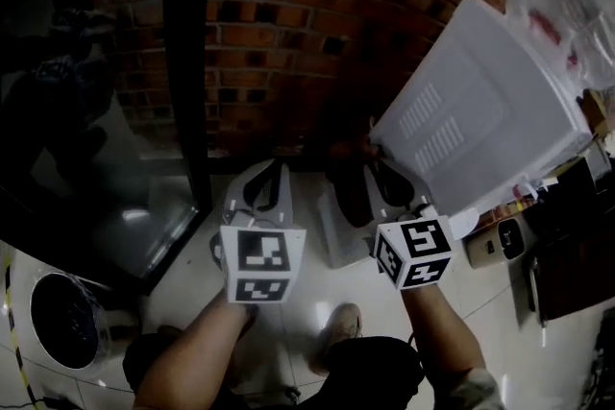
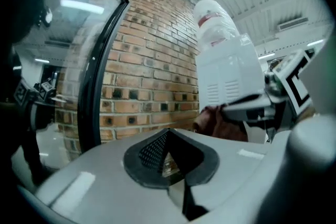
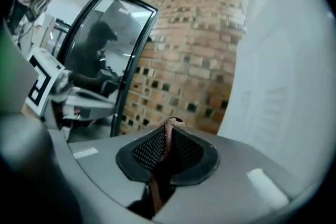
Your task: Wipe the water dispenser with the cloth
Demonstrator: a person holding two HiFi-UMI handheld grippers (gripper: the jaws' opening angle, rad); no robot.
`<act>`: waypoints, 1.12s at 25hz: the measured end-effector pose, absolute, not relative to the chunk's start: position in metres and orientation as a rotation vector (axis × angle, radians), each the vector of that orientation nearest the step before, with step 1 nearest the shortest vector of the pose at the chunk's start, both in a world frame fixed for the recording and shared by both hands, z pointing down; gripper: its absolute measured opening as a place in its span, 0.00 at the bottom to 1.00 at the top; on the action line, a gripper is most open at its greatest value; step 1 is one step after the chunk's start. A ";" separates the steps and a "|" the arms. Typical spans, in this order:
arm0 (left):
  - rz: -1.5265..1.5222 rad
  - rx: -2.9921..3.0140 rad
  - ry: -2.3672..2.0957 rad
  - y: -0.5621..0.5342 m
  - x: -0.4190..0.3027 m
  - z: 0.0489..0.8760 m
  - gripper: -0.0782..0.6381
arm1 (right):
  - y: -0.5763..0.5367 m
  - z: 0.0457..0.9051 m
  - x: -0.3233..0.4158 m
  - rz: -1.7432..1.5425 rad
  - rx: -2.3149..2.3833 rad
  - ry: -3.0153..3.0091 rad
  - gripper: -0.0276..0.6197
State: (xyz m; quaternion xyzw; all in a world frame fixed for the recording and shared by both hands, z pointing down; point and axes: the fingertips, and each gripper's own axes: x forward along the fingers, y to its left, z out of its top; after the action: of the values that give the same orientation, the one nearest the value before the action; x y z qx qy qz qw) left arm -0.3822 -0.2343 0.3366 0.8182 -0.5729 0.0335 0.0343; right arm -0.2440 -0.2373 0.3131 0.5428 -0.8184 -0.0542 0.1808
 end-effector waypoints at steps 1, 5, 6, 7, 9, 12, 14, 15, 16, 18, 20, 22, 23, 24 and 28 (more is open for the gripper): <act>0.097 2.537 -1.763 -0.234 -0.381 0.328 0.11 | -0.242 0.285 -0.240 -0.222 1.603 -2.294 0.14; 0.040 2.608 -1.770 -0.230 -0.380 0.290 0.11 | -0.262 0.185 -0.230 -0.457 1.861 -2.210 0.14; 0.023 2.625 -1.768 -0.229 -0.381 0.280 0.11 | -0.266 0.165 -0.230 -0.506 1.910 -2.187 0.14; 0.004 2.644 -1.764 -0.227 -0.381 0.271 0.11 | -0.270 0.146 -0.230 -0.556 1.954 -2.162 0.14; -0.028 2.678 -1.744 -0.223 -0.380 0.257 0.11 | -0.276 0.112 -0.228 -0.650 2.033 -2.105 0.14; -0.071 2.695 -1.706 -0.220 -0.381 0.246 0.11 | -0.286 0.074 -0.218 -0.728 2.148 -2.023 0.14; -0.086 2.690 -1.695 -0.221 -0.383 0.246 0.11 | -0.295 0.057 -0.206 -0.719 2.232 -1.973 0.14; -0.084 2.686 -1.694 -0.222 -0.384 0.248 0.11 | -0.300 0.052 -0.199 -0.696 2.276 -1.949 0.14; -0.077 2.681 -1.692 -0.224 -0.385 0.252 0.11 | -0.305 0.049 -0.191 -0.664 2.320 -1.927 0.14; -0.049 2.674 -1.684 -0.227 -0.385 0.260 0.11 | -0.315 0.047 -0.178 -0.597 2.399 -1.886 0.14; -0.023 2.665 -1.674 -0.230 -0.385 0.269 0.11 | -0.323 0.049 -0.168 -0.549 2.450 -1.845 0.14; -0.004 2.658 -1.666 -0.232 -0.384 0.274 0.11 | -0.330 0.054 -0.161 -0.513 2.479 -1.812 0.14; 0.005 2.658 -1.663 -0.232 -0.383 0.276 0.11 | -0.333 0.058 -0.158 -0.497 2.489 -1.801 0.14; 0.015 2.660 -1.660 -0.233 -0.382 0.278 0.11 | -0.335 0.062 -0.156 -0.480 2.496 -1.795 0.14; 0.058 2.673 -1.651 -0.235 -0.378 0.286 0.11 | -0.338 0.086 -0.150 -0.391 2.518 -1.793 0.14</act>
State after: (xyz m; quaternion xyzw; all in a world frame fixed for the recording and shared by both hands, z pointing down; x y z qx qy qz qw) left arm -0.3783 -0.2347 0.2863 0.8507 -0.5254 0.0183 -0.0005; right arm -0.1504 -0.3384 0.0857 0.8080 -0.5755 -0.1253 0.0128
